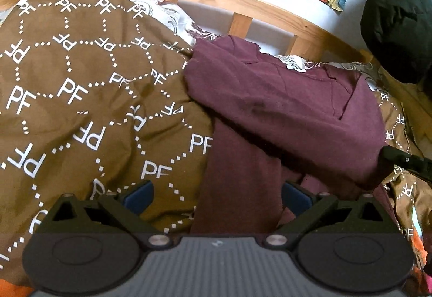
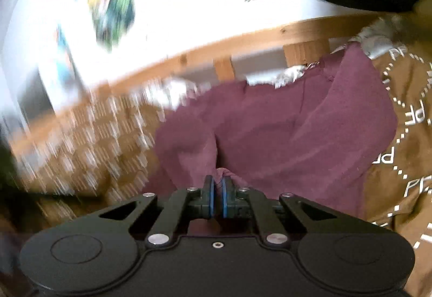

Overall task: Fold small clothes
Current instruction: 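Fold the shirt side inward with the right tool toward the left tool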

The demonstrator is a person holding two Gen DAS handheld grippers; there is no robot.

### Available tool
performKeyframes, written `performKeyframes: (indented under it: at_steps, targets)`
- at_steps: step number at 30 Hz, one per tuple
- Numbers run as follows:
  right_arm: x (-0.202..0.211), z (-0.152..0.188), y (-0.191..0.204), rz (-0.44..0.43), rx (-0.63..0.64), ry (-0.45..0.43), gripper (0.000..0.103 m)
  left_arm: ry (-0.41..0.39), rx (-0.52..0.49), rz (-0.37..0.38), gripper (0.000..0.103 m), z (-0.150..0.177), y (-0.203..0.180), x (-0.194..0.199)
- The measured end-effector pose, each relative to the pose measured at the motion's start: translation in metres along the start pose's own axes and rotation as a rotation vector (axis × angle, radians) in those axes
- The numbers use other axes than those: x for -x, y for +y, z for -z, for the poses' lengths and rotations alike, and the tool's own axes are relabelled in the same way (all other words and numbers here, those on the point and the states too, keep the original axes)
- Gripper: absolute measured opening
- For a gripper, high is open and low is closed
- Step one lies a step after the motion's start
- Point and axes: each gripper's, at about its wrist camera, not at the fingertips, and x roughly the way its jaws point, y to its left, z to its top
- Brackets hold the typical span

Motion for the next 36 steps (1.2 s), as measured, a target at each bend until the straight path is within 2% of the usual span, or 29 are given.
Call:
performKeyframes:
  at_steps: [4,7,9,10,12,13,14,18,20,22,25,27,30,33,34,35,36]
  targets:
    - [-0.009,0.004,-0.026,0.078,-0.113,0.045,0.006,0.006,-0.004,-0.002,0.102,0.0,-0.001,-0.001]
    - [-0.021,0.018,-0.047,0.151,-0.224,0.097,0.019,0.005,-0.016,-0.001,0.102,0.001,-0.004,-0.002]
    - [-0.023,0.024,-0.052,0.217,-0.224,0.102,0.02,0.008,-0.026,-0.001,0.102,0.001,-0.005,-0.003]
    - [-0.022,0.026,-0.053,0.225,-0.224,0.095,0.024,0.009,-0.029,0.0,0.102,0.002,-0.005,-0.003]
    - [-0.018,0.025,-0.052,0.235,-0.215,0.067,0.037,0.011,-0.034,-0.001,0.102,0.002,-0.005,-0.003]
    - [-0.016,0.025,-0.049,0.245,-0.19,0.052,0.049,0.011,-0.035,-0.001,0.102,0.002,-0.005,-0.003]
    - [-0.015,0.024,-0.045,0.258,-0.154,0.042,0.055,0.01,-0.037,-0.002,0.102,0.003,-0.005,-0.003]
    - [-0.017,0.027,-0.024,0.332,0.018,0.034,0.063,0.006,-0.058,-0.001,0.102,0.004,-0.008,-0.003]
    - [-0.018,0.032,-0.015,0.368,0.14,0.019,0.075,0.006,-0.067,-0.002,0.102,0.006,-0.01,-0.002]
    - [-0.022,0.035,-0.005,0.359,0.271,0.008,0.077,0.009,-0.069,0.003,0.102,0.007,-0.01,-0.002]
    - [-0.025,0.042,0.005,0.349,0.383,0.02,0.082,0.008,-0.071,0.012,0.102,0.009,-0.008,0.001]
    - [-0.025,0.046,0.011,0.338,0.44,0.018,0.082,0.007,-0.071,0.009,0.102,0.009,-0.007,0.002]
    - [-0.036,0.044,0.022,0.326,0.551,0.0,0.075,0.002,-0.06,0.013,0.102,0.009,-0.003,0.004]
    - [-0.047,0.04,0.026,0.289,0.643,0.04,0.057,-0.002,-0.061,0.023,0.102,0.008,-0.001,0.006]
    - [-0.053,0.04,0.026,0.281,0.649,0.082,0.041,-0.006,-0.067,0.023,0.102,0.008,-0.002,0.006]
    - [-0.057,0.039,0.024,0.277,0.639,0.117,0.016,-0.01,-0.071,0.023,0.102,0.008,-0.002,0.007]
    - [-0.059,0.038,0.021,0.275,0.609,0.146,0.007,-0.014,-0.077,0.024,0.102,0.007,-0.003,0.008]
